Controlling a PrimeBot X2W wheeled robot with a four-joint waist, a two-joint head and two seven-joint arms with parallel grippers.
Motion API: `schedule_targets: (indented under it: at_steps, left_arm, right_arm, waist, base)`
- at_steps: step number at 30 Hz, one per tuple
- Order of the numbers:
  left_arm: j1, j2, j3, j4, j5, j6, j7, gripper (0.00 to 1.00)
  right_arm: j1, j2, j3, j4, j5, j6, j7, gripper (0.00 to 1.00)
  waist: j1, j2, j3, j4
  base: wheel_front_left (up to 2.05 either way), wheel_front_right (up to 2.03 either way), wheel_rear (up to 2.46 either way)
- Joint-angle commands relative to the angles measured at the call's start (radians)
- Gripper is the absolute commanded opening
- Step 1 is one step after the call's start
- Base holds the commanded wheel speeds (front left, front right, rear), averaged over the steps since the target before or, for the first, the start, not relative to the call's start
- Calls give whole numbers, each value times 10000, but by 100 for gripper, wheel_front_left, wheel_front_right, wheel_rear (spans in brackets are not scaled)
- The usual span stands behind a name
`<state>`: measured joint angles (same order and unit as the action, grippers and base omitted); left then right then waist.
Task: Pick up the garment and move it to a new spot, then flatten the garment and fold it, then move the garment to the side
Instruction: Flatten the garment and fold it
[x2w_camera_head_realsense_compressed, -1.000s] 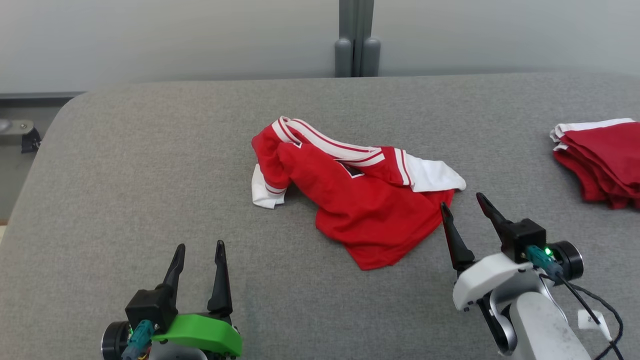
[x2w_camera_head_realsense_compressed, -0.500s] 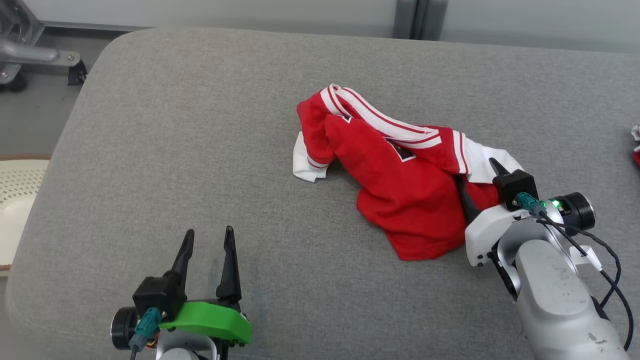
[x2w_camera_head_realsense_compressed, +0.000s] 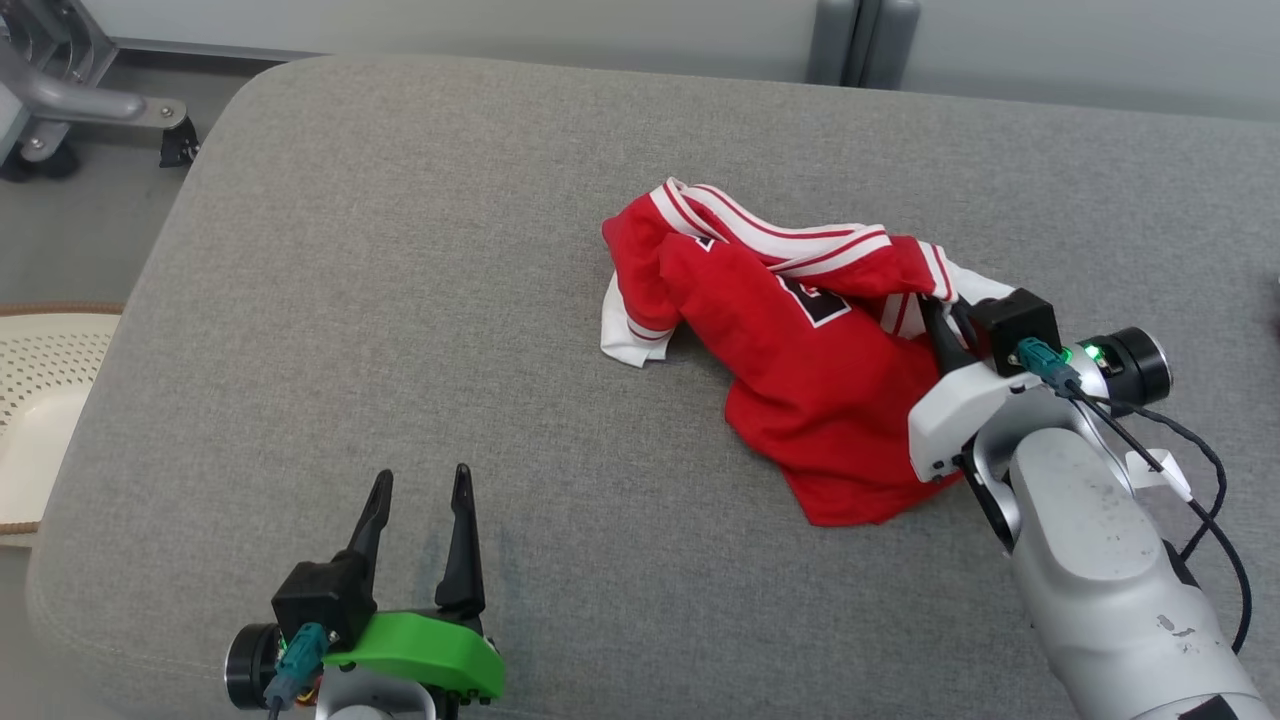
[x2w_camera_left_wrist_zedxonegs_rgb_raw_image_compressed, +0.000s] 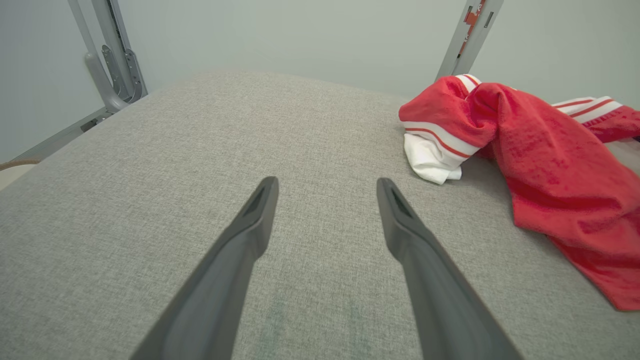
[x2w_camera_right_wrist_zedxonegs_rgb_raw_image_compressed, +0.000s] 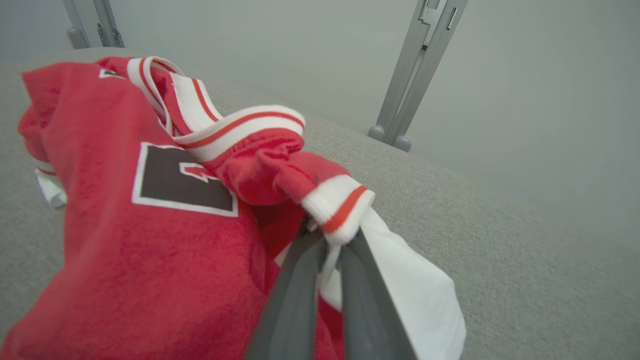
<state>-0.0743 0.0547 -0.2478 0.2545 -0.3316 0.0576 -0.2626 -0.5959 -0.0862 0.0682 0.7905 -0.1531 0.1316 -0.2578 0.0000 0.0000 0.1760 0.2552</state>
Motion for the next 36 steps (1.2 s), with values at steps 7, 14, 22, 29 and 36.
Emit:
schedule_targets:
  at_steps: [7, 14, 22, 29, 36]
  left_arm:
    - [293, -12, 90, 57, 171, -71, -29, 100]
    - [373, -13, 125, 63, 233, -108, -18, 100]
    - [164, -21, 122, 35, 215, -124, -18, 100]
    - [24, -31, 223, 13, 152, -96, -18, 100]
    - [21, -39, 353, -16, 113, -31, -18, 100]
  right_arm:
    - [609, 269, 1095, -2237, 721, -19, -71, 0]
    - [1629, 353, 3554, -3876, 2207, -19, 217, 0]
    - [1868, 343, 6123, -4334, 3748, -19, 743, 0]
    - [1894, 347, 7289, -3696, 4356, -18, 634, 18]
    - [1827, 351, 8110, -3414, 4858, -18, 520, 100]
  waist:
    - [0, 0, -515, -345]
    - [0, 0, -654, -499]
    - [0, 0, -513, -367]
    - [0, 0, -381, -110]
    - [0, 0, -379, -174]
  base:
    - [0, 0, 0]
    - [0, 0, 0]
    - [0, 0, 0]
    - [0, 0, 0]
    - [0, 0, 0]
